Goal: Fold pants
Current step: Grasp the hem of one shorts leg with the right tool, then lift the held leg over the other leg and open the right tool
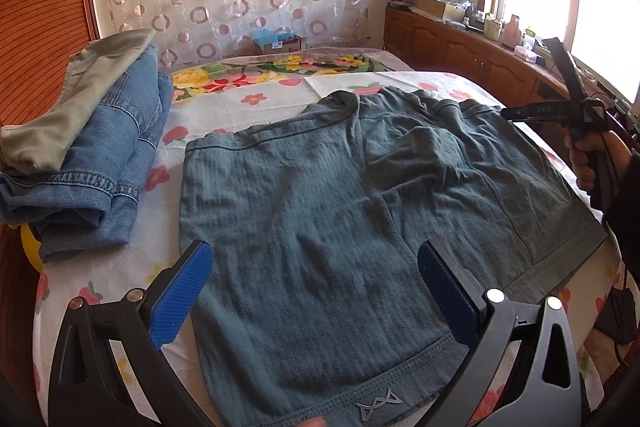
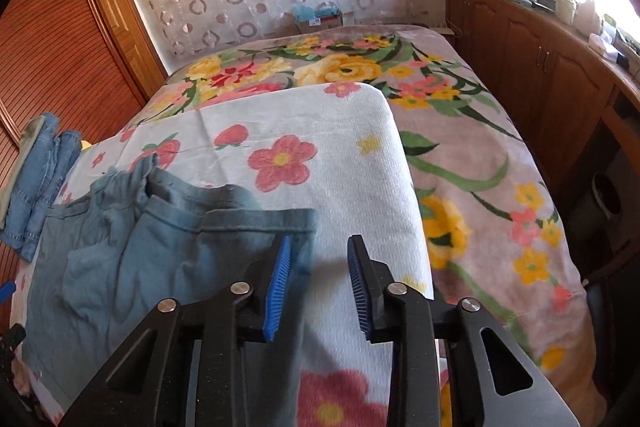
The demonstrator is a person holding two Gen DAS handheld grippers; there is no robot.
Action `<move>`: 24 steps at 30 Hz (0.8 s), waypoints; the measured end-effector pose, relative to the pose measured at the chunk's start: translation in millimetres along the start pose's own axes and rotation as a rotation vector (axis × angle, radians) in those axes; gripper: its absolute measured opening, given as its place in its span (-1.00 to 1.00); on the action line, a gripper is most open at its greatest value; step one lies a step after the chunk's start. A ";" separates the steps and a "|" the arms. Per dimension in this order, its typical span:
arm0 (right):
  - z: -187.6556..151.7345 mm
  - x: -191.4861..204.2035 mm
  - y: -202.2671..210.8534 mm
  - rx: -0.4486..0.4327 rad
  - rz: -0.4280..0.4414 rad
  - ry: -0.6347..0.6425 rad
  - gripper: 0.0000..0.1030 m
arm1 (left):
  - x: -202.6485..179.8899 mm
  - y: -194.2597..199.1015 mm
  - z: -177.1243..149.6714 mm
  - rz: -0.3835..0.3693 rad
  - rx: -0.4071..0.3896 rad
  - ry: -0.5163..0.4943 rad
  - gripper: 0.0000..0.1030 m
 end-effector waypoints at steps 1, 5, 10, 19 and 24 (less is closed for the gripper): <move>1.9 -0.3 2.9 -0.005 0.000 0.000 -0.53 | -0.1 0.7 -0.1 0.000 -0.001 0.000 1.00; -3.5 9.8 7.7 0.003 0.054 0.011 -0.71 | -0.4 0.9 -0.4 -0.001 0.001 0.001 1.00; -15.6 19.2 30.5 0.003 0.105 0.049 -0.93 | -0.8 0.2 -1.4 0.001 0.005 -0.001 1.00; -25.9 34.3 70.9 -0.093 0.085 0.207 -0.94 | -1.9 0.3 -2.0 0.005 0.003 -0.002 1.00; -8.1 -11.7 79.4 -0.148 -0.045 0.146 -0.95 | -2.6 1.8 -0.9 0.004 -0.003 -0.004 1.00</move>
Point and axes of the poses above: each gripper's, at about its wrist camera, not at the fingertips, and y roughly against the way its jaws point, x to its left, z to its top, the point moved 10 cm from there along -y, roughly the way its jaws point, and after that the axes turned 3 degrees about -x, right-handed, at the moved point
